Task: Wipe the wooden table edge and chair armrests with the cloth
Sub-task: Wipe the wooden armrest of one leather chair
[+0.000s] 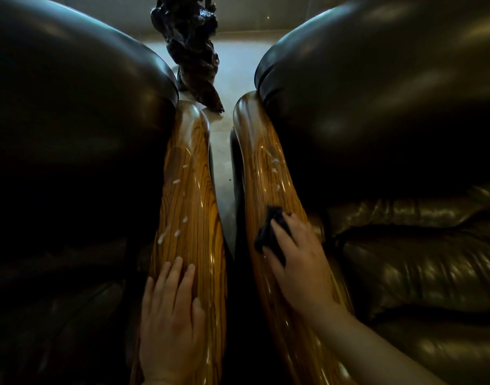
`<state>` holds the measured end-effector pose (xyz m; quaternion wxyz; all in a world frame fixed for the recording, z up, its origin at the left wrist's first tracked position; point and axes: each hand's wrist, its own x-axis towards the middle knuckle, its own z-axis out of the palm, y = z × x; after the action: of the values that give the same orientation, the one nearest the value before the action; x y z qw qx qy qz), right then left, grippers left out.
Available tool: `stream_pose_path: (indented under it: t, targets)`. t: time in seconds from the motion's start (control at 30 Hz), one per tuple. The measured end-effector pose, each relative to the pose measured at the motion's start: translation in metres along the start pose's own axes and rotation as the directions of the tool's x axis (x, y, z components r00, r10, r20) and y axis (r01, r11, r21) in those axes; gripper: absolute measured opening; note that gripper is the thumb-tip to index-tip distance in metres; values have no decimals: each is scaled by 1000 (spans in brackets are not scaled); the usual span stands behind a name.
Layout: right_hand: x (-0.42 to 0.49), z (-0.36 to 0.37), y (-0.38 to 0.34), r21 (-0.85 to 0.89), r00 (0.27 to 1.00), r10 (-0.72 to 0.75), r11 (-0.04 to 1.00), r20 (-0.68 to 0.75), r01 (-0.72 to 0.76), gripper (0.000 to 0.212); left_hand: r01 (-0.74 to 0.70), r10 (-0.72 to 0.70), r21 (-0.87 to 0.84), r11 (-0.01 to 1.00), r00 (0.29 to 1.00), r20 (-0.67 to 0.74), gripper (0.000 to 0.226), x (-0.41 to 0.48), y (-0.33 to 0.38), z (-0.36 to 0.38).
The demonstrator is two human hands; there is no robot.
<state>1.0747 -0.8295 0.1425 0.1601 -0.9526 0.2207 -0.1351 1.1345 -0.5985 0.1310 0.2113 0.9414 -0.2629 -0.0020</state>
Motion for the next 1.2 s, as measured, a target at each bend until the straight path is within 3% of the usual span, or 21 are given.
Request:
stream_pose_path:
  t: [0.1,0.23,0.3,0.37,0.47,0.53,0.7,0.9,0.97,1.1,1.2]
  targets:
    - [-29,-5,22,-36,993,-114,993,29,115,55,2,-3,-14,1000,1000,-9,54,1,1,-1]
    - [24,-5,22,-27,990,140,990,-16,-140,52,-10,10,-17,1000,1000,3,55,1,0,-1]
    - [50,-2,6,-15,981,192,981,-26,-192,50,-1,1,-7,1000,1000,17,55,2,1,0]
    - [45,0,-4,12,990,135,991,-25,-135,52,12,-12,3,1000,999,42,56,2,1,1]
    - [-4,-1,5,-30,998,-67,997,18,68,57,6,-5,-6,1000,998,55,58,4,-1,1]
    - [-13,-3,26,-33,995,-95,995,30,96,56,5,-5,-5,1000,999,54,58,3,-2,1]
    - [72,1,14,67,973,224,973,-46,-221,48,-22,23,7,1000,1000,-12,58,3,-3,3]
    - [40,-2,10,-40,997,-72,997,11,73,52,-62,68,69,996,994,-87,59,6,-1,0]
    - [34,-6,25,-43,994,-101,994,31,102,51,-71,78,91,993,994,-80,60,9,-2,1]
    - [94,1,15,14,991,134,991,-6,-134,50,-80,88,112,991,994,-69,60,10,-8,6]
    - [124,8,-3,26,986,165,986,-22,-165,48,-103,110,103,989,992,-63,60,11,-9,7]
